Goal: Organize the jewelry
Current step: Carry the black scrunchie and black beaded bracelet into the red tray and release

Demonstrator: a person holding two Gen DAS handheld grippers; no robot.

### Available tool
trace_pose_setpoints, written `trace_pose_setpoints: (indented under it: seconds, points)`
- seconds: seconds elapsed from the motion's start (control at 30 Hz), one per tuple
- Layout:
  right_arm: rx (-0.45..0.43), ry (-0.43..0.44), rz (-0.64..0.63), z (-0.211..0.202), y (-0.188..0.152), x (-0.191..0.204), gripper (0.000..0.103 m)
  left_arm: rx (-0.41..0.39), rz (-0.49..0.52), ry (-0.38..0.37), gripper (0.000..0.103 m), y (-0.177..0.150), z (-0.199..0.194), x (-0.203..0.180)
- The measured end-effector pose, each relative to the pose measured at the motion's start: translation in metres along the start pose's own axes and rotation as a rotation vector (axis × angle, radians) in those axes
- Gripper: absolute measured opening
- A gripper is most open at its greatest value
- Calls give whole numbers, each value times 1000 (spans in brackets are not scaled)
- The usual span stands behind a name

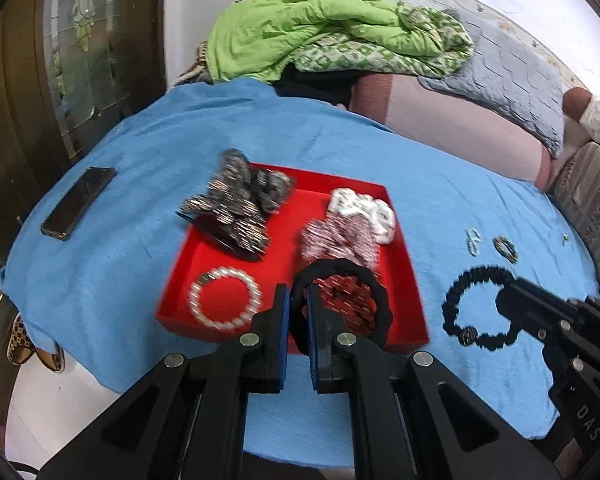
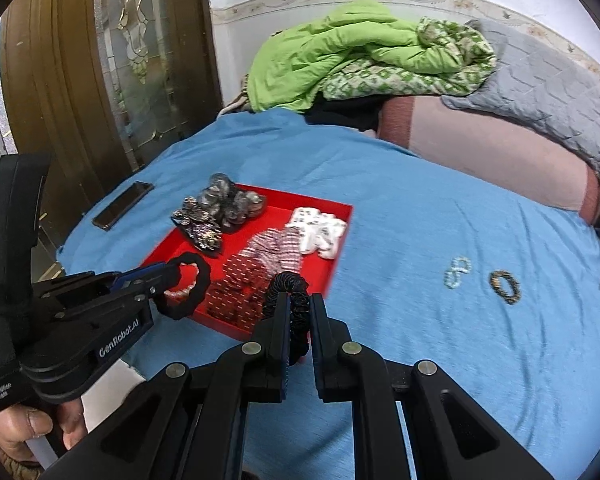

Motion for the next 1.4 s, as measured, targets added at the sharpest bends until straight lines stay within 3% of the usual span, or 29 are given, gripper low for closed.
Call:
trace_pose_setpoints:
  seconds: [0.23, 0.5, 0.83, 1.17, 1.4]
  points:
    - [25, 41, -26, 26, 6, 15, 11, 1, -32, 8, 8, 20, 19, 29]
    - [39, 76, -47, 58, 21, 25, 11, 55, -52, -14, 8, 29, 50, 39]
    - [66, 93, -19, 124, 70, 2, 11, 91, -50, -19, 8, 29, 74, 25]
    - [135, 135, 125, 189, 83, -41, 11, 121, -36, 5, 8, 30, 100, 17]
    - [175, 134, 135, 210, 73, -48, 11, 133, -28, 2, 9, 27, 107, 12]
Point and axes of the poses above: each gripper's, at about its wrist camera, not at the fingertips, and z roughly the way its jaws point, x to its left, y to its top, the point moved 5 cm from there along z, roughly the way its jaws point, and after that the axes turned 12 degrees about y, right-handed, at the moved point
